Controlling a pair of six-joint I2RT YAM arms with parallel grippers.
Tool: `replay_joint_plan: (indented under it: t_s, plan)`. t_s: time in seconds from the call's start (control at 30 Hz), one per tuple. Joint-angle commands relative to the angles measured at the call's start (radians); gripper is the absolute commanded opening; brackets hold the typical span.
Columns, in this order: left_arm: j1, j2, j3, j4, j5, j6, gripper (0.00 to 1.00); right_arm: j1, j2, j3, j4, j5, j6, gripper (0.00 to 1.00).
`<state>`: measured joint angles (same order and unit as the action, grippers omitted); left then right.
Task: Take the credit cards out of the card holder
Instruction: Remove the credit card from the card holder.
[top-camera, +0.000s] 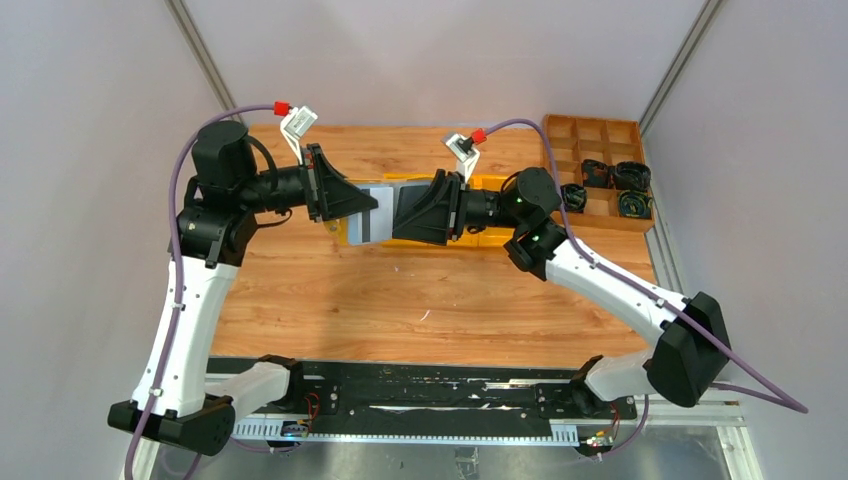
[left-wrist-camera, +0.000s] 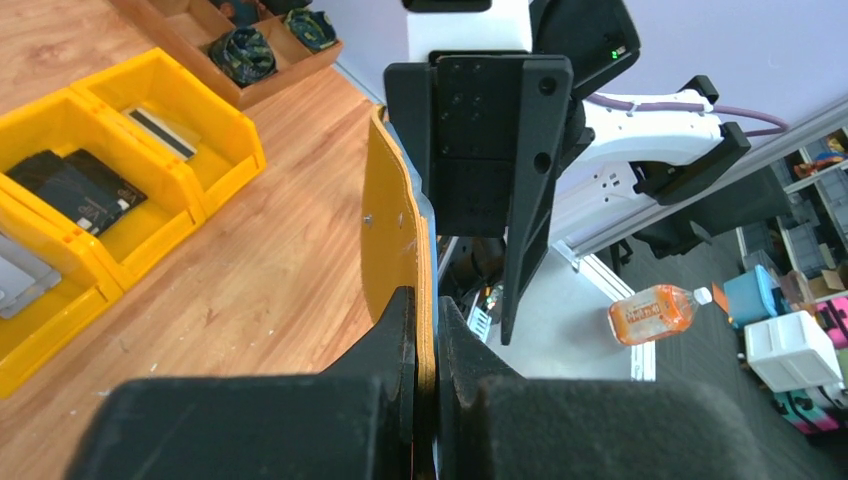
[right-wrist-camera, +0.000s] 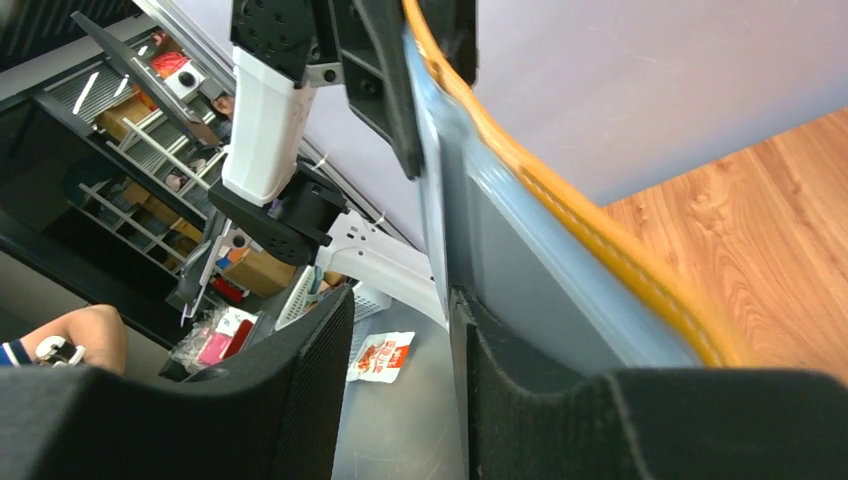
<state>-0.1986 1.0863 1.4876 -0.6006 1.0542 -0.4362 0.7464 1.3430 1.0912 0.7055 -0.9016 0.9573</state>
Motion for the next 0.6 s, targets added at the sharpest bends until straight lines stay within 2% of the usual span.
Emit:
replay_joint_plan:
  t_s: [0.0, 0.3, 0.4, 0.47, 0.57]
  plan:
    - [0.003, -0.009, -0.034, 0.000, -0.005, 0.010, 0.00, 0.026, 0.029, 0.033, 0.115, -0.020, 0.058, 0.42]
    - [0.004, 0.003, -0.046, 0.006, 0.014, -0.012, 0.03, 0.027, 0.094, 0.030, 0.250, -0.017, 0.147, 0.24]
    - [0.005, 0.002, -0.048, 0.001, 0.041, -0.013, 0.09, 0.025, 0.098, 0.020, 0.284, -0.020, 0.172, 0.16]
    - [0.008, 0.007, -0.049, -0.001, 0.068, -0.024, 0.17, 0.023, 0.092, 0.011, 0.293, -0.020, 0.177, 0.11]
    - [0.011, 0.007, -0.057, 0.001, 0.115, -0.030, 0.25, 0.022, 0.079, -0.006, 0.297, -0.017, 0.176, 0.07]
